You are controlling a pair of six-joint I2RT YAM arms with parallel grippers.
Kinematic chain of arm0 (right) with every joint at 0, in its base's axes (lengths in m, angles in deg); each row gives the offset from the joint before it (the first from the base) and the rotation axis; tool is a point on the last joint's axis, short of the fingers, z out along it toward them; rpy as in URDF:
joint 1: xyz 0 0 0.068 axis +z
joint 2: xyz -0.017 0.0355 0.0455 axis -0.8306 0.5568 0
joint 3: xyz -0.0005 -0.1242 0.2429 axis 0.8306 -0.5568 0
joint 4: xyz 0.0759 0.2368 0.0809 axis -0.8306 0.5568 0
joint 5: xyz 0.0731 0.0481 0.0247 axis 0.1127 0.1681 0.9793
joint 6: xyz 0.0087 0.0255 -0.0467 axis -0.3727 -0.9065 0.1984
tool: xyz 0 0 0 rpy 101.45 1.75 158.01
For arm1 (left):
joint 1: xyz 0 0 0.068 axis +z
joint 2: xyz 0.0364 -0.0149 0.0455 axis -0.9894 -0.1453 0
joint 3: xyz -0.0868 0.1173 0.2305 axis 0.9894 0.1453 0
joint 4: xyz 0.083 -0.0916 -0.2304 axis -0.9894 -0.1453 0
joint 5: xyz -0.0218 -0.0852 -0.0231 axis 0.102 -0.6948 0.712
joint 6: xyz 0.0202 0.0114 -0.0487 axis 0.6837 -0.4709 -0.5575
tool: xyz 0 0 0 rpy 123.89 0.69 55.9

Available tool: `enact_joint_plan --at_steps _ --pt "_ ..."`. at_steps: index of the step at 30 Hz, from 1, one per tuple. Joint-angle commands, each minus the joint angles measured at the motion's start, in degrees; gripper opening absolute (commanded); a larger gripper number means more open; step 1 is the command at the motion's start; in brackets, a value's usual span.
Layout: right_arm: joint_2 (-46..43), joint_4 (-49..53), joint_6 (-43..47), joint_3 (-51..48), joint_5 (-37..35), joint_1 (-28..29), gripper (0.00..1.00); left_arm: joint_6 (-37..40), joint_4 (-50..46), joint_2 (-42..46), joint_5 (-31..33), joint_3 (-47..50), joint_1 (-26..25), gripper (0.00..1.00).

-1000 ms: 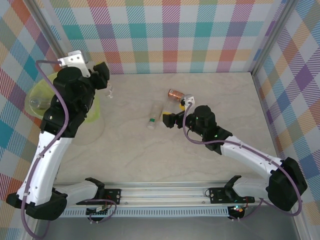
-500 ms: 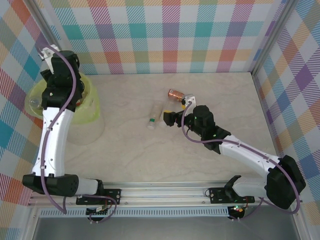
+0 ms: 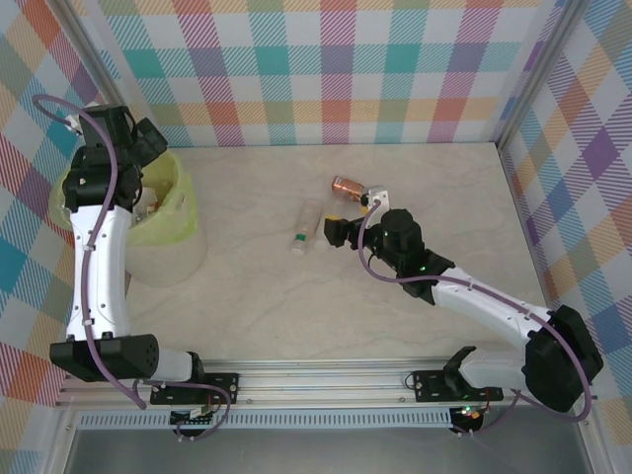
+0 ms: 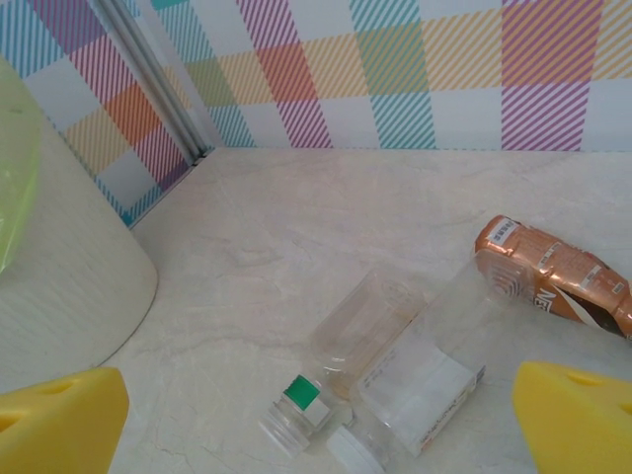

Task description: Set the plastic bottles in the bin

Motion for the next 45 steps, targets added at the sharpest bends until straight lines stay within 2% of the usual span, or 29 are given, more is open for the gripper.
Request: enact_joint_plan --at_steps 1,3,7,10,14,23,30,33,37,40,45 --pt "1.42 -4.47 -2.32 -1.12 -5.03 -0.12 1.0 -1.9 4.01 4.19 -13.48 2.1 0.47 1.0" --pt "2.63 -2.68 -3.84 0.03 -6.44 -0.32 1.0 -2.59 6.93 5.99 -19.66 4.99 0.48 1.0" --pt "7.24 7.56 -7.76 5.74 -6.94 -1.08 1.0 -5.67 15.02 9.3 -34.91 11.79 0.39 1.0" --pt "11.52 13.35 -9.98 10.09 -4.11 -1.61 1.0 -9.65 21.38 10.99 -44.42 16.91 0.13 1.0" --pt "17.59 21.39 -15.75 16.7 -1.84 -1.88 1.0 -12.73 26.43 12.86 -50.11 22.74 -1.32 1.0" --pt "30.65 31.64 -23.72 28.22 -2.06 -2.58 0.94 -13.49 29.23 17.48 -56.06 31.66 -3.52 1.0" --pt "38.57 31.05 -23.46 32.56 -0.34 -2.65 0.86 -11.56 27.16 18.74 -57.36 33.75 -4.53 1.0" --pt "41.27 31.52 -23.54 33.79 -2.59 -2.76 0.84 -11.46 27.32 18.66 -57.18 34.03 -4.71 1.0" --pt "43.11 30.56 -23.04 33.19 -5.77 -2.81 0.76 -11.07 27.22 18.1 -57.1 33.95 -5.51 1.0" --pt "44.14 29.83 -20.93 33.27 -6.92 -2.76 0.72 -9.26 25.38 17.42 -55.32 32.87 -8.66 1.0" --pt "41.76 25.24 -16.82 30.21 -7.31 -2.88 0.54 -7.66 23.16 15.89 -48.38 31.84 -14.16 1.0"
